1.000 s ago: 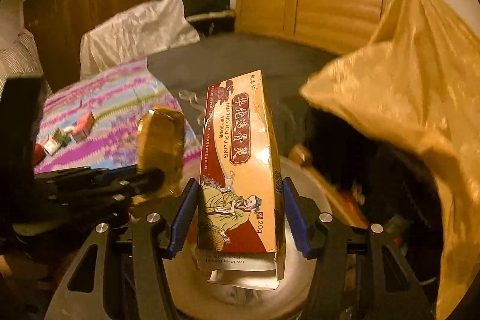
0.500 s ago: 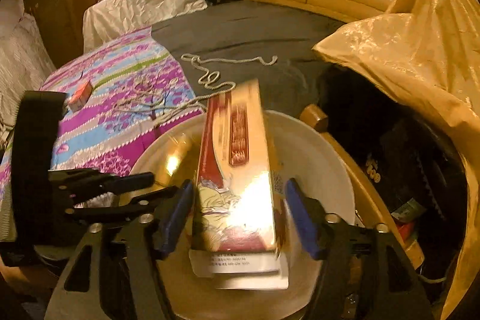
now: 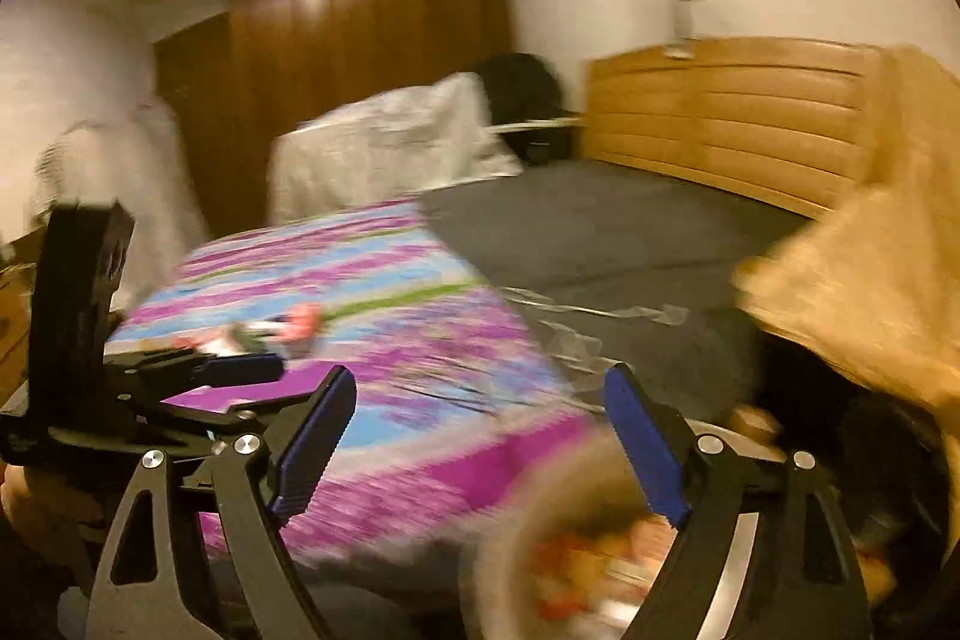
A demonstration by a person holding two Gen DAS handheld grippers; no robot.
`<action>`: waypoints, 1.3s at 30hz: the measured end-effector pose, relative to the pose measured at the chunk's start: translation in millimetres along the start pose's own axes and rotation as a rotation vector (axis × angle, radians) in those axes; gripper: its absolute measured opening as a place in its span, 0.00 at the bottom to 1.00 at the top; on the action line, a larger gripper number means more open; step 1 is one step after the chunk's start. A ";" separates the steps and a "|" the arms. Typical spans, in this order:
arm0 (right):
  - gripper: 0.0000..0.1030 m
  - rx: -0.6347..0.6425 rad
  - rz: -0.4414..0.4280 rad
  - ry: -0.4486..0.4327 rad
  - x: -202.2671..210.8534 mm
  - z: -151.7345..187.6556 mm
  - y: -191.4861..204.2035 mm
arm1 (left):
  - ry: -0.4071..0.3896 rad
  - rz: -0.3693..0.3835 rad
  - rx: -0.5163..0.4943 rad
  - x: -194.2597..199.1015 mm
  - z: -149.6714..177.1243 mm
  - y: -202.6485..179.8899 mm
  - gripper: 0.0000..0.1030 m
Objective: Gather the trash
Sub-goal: 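Move both open tools back over the trash on the bed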
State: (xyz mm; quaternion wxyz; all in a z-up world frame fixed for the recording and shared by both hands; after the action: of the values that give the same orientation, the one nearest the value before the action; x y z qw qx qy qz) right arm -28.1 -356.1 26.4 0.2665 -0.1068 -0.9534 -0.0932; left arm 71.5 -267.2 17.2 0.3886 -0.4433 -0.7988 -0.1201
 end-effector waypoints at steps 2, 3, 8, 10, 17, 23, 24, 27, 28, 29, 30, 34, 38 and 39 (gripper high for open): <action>0.82 0.030 -0.092 0.003 -25.7 -12.0 36.1 | -0.024 -0.075 0.071 14.8 1.3 36.1 0.68; 0.82 0.043 -0.124 -0.001 -39.9 -19.2 54.5 | -0.029 -0.085 0.100 20.8 2.0 55.1 0.68; 0.82 0.080 -0.267 -0.002 -82.1 -46.0 118.5 | -0.064 -0.148 0.192 43.2 3.1 123.8 0.69; 0.83 0.098 -0.293 -0.022 -85.7 -53.7 136.7 | -0.084 -0.160 0.231 51.4 4.6 145.6 0.69; 0.84 0.113 -0.325 -0.002 -92.4 -55.0 161.7 | -0.132 -0.181 0.295 74.5 22.8 180.1 0.69; 0.87 0.169 -0.310 0.059 -104.7 -33.3 165.2 | -0.152 -0.231 0.398 96.9 64.2 223.7 0.69; 0.87 0.197 -0.312 0.074 -109.1 -29.6 169.5 | -0.138 -0.266 0.416 97.9 76.0 236.1 0.69; 0.87 0.246 -0.347 0.138 -126.4 -18.5 185.8 | -0.074 -0.299 0.550 96.0 112.6 289.5 0.69; 0.87 0.259 -0.358 0.151 -133.1 -15.6 192.1 | -0.065 -0.315 0.592 97.4 123.5 306.4 0.69; 0.87 0.262 -0.366 0.158 -137.0 -14.3 196.5 | -0.057 -0.353 0.653 100.4 138.9 329.3 0.69; 0.87 0.263 -0.384 0.171 -144.3 -12.0 201.8 | -0.056 -0.365 0.692 102.6 146.9 341.8 0.69; 0.87 0.307 -0.428 0.220 -177.1 -4.6 226.0 | -0.049 -0.349 0.798 95.2 157.8 389.5 0.68; 0.87 0.308 -0.471 0.248 -199.4 -4.0 244.6 | 0.029 -0.395 0.710 47.0 129.5 410.3 0.70; 0.87 0.304 -0.477 0.250 -202.6 -3.5 246.8 | 0.046 -0.418 0.719 38.4 125.7 419.2 0.70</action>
State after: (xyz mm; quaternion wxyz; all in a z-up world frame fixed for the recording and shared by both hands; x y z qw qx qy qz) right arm 205.3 -151.2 -47.8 0.3653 0.1732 -0.9144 -0.0218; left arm 331.1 66.2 -102.9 0.5035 -0.1049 -0.8539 0.0802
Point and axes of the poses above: each gripper's, at about its wrist camera, not at the fingertips, and x roughly against the way its jaws point, y to its left, z to its underside, the point moved 2 cm from there along -x, roughly the way its jaws point, and after that the axes turned 8 degrees about y, right-handed, at the moved point
